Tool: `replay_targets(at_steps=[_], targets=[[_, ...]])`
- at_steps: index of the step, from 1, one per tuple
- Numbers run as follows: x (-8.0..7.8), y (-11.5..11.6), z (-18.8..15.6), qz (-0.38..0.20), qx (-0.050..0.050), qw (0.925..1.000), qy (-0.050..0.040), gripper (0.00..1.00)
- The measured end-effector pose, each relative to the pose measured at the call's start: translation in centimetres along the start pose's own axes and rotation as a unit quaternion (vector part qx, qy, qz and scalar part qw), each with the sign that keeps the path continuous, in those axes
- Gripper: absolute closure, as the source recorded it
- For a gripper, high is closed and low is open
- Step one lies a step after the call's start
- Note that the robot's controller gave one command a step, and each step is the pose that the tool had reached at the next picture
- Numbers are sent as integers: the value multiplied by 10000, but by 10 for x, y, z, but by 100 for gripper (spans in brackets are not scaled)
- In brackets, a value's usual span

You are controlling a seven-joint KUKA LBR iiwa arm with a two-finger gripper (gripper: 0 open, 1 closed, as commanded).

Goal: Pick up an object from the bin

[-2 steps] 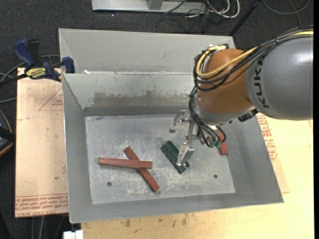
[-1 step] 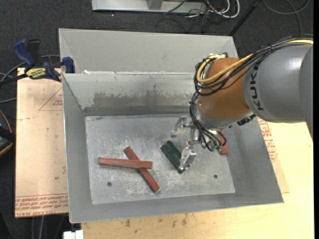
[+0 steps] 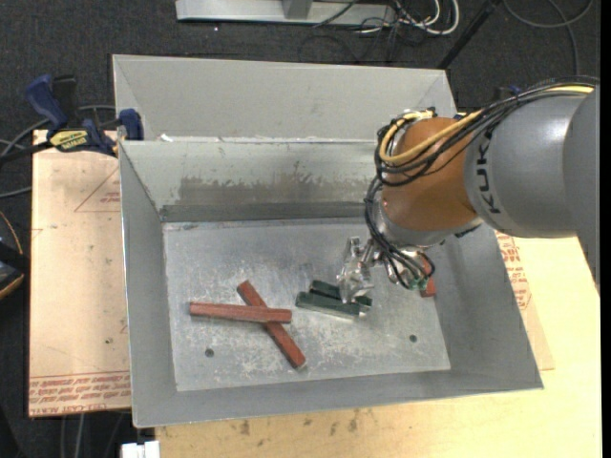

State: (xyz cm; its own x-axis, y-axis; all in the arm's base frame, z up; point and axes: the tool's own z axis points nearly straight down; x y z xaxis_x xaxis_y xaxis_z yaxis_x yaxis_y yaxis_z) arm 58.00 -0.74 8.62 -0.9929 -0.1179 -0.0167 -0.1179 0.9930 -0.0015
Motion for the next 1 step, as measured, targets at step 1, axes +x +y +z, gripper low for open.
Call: replay_targets(at_steps=[1], targets=[[0,1,2,3,-5,10000,-17,0]])
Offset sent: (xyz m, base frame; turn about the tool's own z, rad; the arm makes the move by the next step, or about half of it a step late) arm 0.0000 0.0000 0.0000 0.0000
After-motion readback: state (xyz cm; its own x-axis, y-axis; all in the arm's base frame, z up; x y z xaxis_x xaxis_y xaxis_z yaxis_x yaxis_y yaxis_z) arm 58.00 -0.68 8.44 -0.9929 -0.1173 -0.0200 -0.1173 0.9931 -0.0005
